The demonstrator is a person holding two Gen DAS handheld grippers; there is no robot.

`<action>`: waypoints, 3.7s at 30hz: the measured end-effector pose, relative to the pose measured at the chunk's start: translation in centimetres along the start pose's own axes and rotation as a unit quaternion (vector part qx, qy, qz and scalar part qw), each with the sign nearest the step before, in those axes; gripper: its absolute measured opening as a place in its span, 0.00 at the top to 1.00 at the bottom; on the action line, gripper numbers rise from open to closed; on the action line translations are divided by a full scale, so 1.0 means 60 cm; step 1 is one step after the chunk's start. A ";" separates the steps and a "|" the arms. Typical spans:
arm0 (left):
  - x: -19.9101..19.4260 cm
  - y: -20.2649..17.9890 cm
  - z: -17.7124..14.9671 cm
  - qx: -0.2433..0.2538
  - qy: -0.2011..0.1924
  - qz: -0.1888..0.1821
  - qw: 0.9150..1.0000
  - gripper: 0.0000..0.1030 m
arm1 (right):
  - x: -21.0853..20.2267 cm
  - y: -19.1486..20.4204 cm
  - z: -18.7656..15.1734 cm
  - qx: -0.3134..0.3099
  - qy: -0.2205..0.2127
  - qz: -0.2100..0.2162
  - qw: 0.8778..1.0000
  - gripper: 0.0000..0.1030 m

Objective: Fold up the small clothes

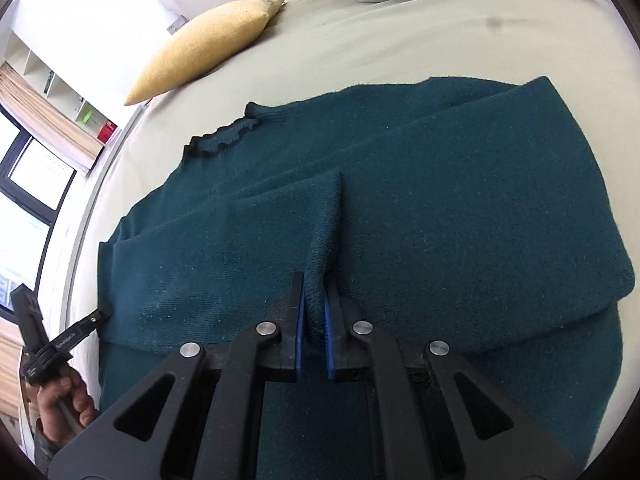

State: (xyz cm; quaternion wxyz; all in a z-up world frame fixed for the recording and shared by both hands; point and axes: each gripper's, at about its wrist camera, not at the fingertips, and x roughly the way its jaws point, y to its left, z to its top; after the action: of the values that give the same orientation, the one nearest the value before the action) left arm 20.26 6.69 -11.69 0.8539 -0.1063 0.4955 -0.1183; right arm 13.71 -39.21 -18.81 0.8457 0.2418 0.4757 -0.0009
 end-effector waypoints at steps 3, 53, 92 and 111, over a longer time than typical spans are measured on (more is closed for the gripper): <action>-0.017 0.009 0.001 -0.014 -0.004 -0.008 1.000 0.79 | -0.005 0.000 0.002 -0.005 0.006 0.009 1.000 0.89; -0.245 0.047 -0.379 -0.080 0.104 -0.149 0.980 0.34 | -0.337 -0.246 -0.334 0.085 -0.013 0.093 0.992 0.37; -0.241 0.082 -0.425 -0.122 0.176 -0.204 0.955 0.93 | -0.374 -0.276 -0.410 0.130 0.107 0.105 0.980 0.37; -0.263 0.089 -0.422 -0.107 0.159 -0.212 0.958 0.94 | -0.345 -0.281 -0.391 0.114 0.161 0.083 0.977 0.38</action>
State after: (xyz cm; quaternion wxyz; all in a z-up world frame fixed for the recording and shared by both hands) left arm -8.87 15.00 -12.64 0.7033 -0.2794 0.6006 -0.2582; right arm -20.39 -49.22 -19.13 0.7217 0.3725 0.5809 0.0539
